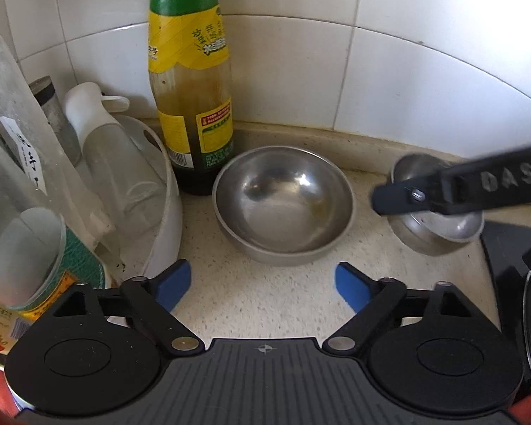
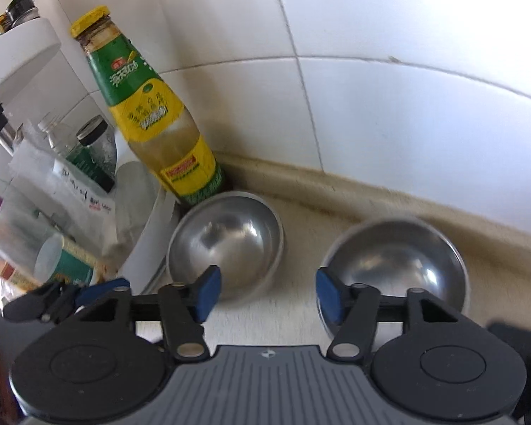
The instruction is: Organize plates and bowls
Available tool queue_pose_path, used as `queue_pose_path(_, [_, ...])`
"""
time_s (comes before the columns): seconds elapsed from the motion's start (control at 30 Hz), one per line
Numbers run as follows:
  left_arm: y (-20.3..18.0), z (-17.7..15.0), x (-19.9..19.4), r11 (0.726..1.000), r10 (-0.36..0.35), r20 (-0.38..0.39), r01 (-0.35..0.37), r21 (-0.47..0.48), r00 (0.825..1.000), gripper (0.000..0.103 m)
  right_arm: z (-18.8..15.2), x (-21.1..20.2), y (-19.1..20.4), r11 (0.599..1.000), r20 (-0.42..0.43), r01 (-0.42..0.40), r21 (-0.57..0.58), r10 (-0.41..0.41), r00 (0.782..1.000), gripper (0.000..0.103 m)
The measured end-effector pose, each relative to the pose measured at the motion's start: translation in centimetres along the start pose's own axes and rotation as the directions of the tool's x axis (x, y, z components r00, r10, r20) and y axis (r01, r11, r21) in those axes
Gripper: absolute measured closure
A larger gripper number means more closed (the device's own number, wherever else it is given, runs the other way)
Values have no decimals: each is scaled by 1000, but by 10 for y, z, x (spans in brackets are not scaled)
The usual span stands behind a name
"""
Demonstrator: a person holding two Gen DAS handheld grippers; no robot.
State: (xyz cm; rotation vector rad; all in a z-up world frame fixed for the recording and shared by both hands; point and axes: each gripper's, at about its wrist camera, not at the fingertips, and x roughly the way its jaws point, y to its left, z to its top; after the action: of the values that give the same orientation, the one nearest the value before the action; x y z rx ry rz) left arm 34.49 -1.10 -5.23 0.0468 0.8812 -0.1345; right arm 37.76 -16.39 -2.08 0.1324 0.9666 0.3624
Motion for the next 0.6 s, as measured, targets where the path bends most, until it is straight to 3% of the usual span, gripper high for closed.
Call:
queue_pose_path(0.07, [2,3,6,1000,0,-3,0,-23,1000,5,8,12,1,1000,-4,12,-7,-12,1000,36])
queue_pose_path(0.27, [7,10,25,995,-4,-43,0,-99,999,3,19,39,3,999,-23,5,-54,-7,1000,35])
queue_pose_path(0.5, [5,10,39,993,-24,-69,16,-115,997,2,26,61,4,997,-58,-6,-78,2,998,35])
queue_pose_path(0.6, [7,11,43,992,-34,-67,25,-125,997,2,25,72,3,997,-87,-4,-77,-2,996,43])
